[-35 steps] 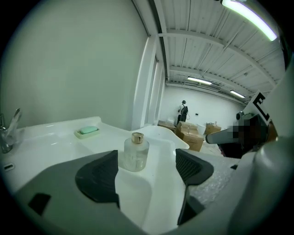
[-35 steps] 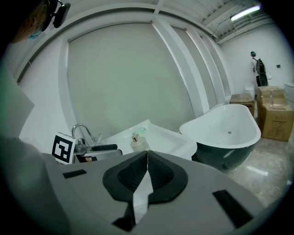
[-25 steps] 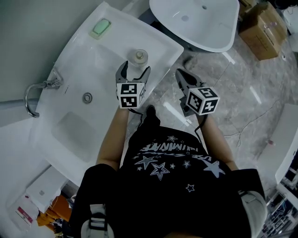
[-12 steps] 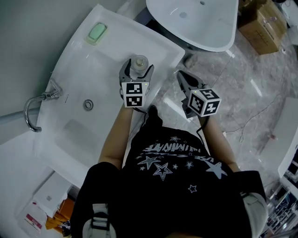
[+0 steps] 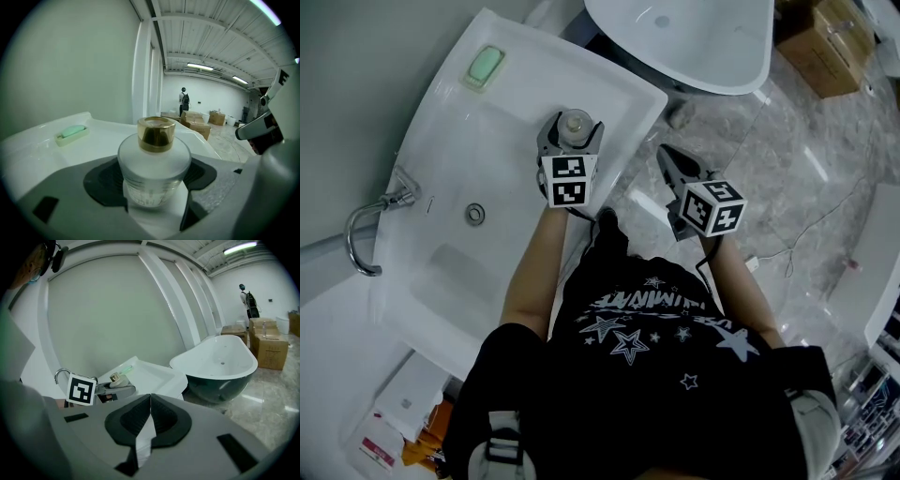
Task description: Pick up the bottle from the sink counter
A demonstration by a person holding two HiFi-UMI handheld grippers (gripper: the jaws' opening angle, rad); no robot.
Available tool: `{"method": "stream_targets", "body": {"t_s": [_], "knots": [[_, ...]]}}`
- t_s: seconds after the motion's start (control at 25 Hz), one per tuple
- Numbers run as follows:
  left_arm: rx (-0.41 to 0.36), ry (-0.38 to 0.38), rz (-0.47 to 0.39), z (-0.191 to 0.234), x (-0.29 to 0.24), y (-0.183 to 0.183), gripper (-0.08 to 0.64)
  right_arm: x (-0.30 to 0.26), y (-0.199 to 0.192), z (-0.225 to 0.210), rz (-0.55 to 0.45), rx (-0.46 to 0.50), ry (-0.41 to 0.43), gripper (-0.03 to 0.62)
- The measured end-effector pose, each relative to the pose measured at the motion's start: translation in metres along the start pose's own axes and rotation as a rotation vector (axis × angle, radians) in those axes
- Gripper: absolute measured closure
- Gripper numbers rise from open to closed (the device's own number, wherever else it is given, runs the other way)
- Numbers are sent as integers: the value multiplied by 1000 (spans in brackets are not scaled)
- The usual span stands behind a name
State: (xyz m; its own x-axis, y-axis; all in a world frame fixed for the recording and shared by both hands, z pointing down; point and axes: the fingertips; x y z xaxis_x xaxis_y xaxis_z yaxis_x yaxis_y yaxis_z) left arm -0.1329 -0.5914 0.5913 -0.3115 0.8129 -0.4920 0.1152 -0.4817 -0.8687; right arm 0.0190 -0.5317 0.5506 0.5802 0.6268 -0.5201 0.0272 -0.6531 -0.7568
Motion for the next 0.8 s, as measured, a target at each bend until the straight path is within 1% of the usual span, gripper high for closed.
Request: {"method": "stream_targets", "body": {"t_s": [0.2,0.36,0.48,0.6,0.8], "knots": [[-17,1,0,0,-1,-1,213,4,-4,-3,-2,-5,-6,584],[-29,-9,2,-1,2,-2,215,4,-3,0,-9,2,6,584],[-26,-1,-12,-1,10,0,215,6,-2,3,-11,7,15,584],[-22,13,-38,2,19,7,215,9,-3,5,-13,13,26,584],[-10,16,-91,3,45,33,215,16,-5,14,-23,26,50,584]]}}
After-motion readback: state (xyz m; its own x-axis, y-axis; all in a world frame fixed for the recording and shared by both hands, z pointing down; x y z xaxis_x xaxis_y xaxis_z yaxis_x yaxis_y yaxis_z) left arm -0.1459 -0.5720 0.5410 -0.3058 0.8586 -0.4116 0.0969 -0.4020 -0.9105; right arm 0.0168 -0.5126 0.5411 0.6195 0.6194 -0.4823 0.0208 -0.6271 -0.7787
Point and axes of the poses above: the fingertips, and each gripper's own axes: x backward along the fingers, z to its left, y out of its top
